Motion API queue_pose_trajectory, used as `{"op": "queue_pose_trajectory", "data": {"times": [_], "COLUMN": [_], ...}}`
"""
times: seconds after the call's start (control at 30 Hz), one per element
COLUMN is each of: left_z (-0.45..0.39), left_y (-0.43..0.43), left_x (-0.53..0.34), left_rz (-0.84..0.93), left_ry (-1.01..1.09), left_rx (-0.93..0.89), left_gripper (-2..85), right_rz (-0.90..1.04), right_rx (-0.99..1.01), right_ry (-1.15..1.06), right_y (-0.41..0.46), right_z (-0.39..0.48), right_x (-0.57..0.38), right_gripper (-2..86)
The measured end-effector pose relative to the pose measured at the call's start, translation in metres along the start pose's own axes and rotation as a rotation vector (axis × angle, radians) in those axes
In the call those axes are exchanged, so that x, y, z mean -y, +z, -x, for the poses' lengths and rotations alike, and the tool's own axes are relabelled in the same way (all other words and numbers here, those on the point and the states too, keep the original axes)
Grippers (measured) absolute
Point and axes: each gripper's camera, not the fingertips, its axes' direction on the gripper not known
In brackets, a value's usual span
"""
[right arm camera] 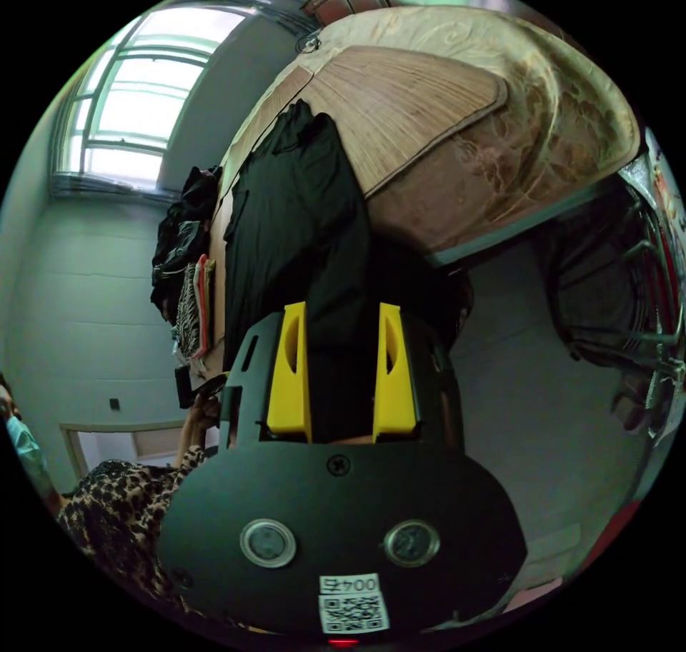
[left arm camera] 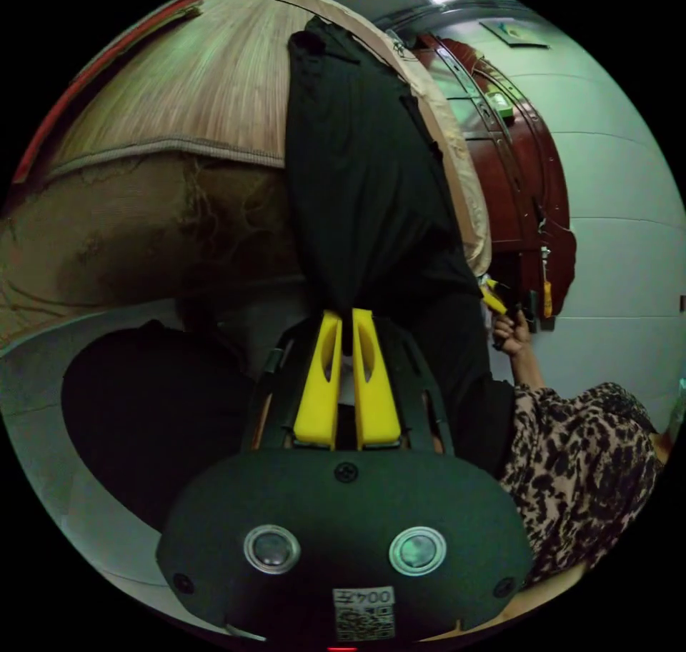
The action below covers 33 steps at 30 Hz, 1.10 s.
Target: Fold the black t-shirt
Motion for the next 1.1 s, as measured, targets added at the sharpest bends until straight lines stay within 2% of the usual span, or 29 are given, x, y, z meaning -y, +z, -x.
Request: {"op": "queue_pose_trajectory", "data": {"times": [0.13,0.3,0.63,0.8,0.9,1.1], "left_z": [0.010,0.024,0.041,0.050,0.052,0.060], "left_y": [-0.022,-0.041,-0.067,-0.082,-0.087,-0.099], "left_x": [-0.018,-0.031,-0.040,-0.040,-0.037,-0.030], "left_rz": [-0.059,-0.095,-0.128,-0.141,-0.139,-0.148], "left_ry": [0.015,-0.008,-0.032,-0.058,-0.064,-0.130], "left_rx": [-0.122,-0.179,-0.251,-0.244,-0.243,-0.238], "left_gripper": [3.3,3.1,2.5,2.4,2.3,2.2], "right_rz": [0.000,-0.012,-0.008,-0.007,-0.010,-0.119], "right_rx": [-0.008,0.013,0.198,0.140,0.086,0.063], "right_ry": [0.006,-0.019,0.013,-0.004,0.002,-0.006], "right_y": [-0.005,-0.018,-0.026,-0.033,-0.039,-0.072], "right_z": [-0.015,-0.024,-0.048,-0.049,-0.051,-0.051], "right_x": [-0.006,-0.013,-0.013,-0.009,-0.007,-0.001], "right_gripper": [12.3,8.7,6.8,6.5,2.9,0.9]}}
